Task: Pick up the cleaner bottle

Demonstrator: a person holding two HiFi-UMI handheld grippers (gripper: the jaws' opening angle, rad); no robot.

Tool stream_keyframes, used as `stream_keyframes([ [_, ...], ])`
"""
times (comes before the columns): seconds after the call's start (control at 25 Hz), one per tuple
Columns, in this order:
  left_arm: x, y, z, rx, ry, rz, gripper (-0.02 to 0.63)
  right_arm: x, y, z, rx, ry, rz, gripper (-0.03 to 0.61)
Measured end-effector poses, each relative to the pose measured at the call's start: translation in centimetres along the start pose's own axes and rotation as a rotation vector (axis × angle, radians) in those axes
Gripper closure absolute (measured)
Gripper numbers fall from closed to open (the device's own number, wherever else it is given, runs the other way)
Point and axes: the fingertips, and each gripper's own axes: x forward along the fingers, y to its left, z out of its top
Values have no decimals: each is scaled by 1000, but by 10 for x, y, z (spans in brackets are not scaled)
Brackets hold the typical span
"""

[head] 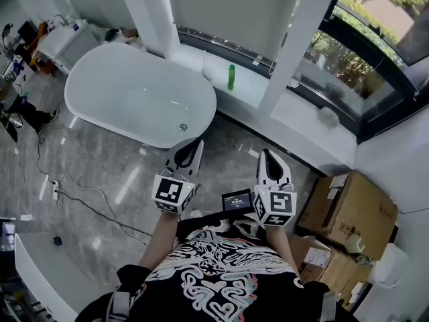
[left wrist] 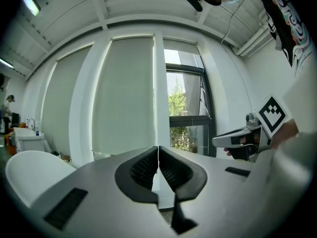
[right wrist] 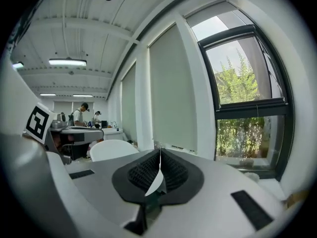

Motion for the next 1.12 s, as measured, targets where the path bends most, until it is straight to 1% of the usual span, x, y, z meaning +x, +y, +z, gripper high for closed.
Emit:
stream_keyframes([
  [0.12, 8, -3, 1, 11, -2, 21, 595, 1, -13, -3, -20, 5, 3, 551],
  [0.28, 13, -8, -1, 18, 2, 44, 595, 1, -30, -8, -3, 6, 0, 551],
  [0.48, 19, -6, 4, 26, 4, 73, 595, 4, -51, 1, 8, -23, -27, 551],
  [0.64, 33, -10, 6, 40, 11, 71, 595, 10, -62, 2, 21, -22, -27, 551],
  [0.8, 50, -13, 5, 72, 13, 57, 595, 20, -71, -2, 23, -15, -31, 551],
  [1.12, 95, 15, -5, 54, 21, 55, 595, 63, -84, -2, 13, 11, -23, 551],
])
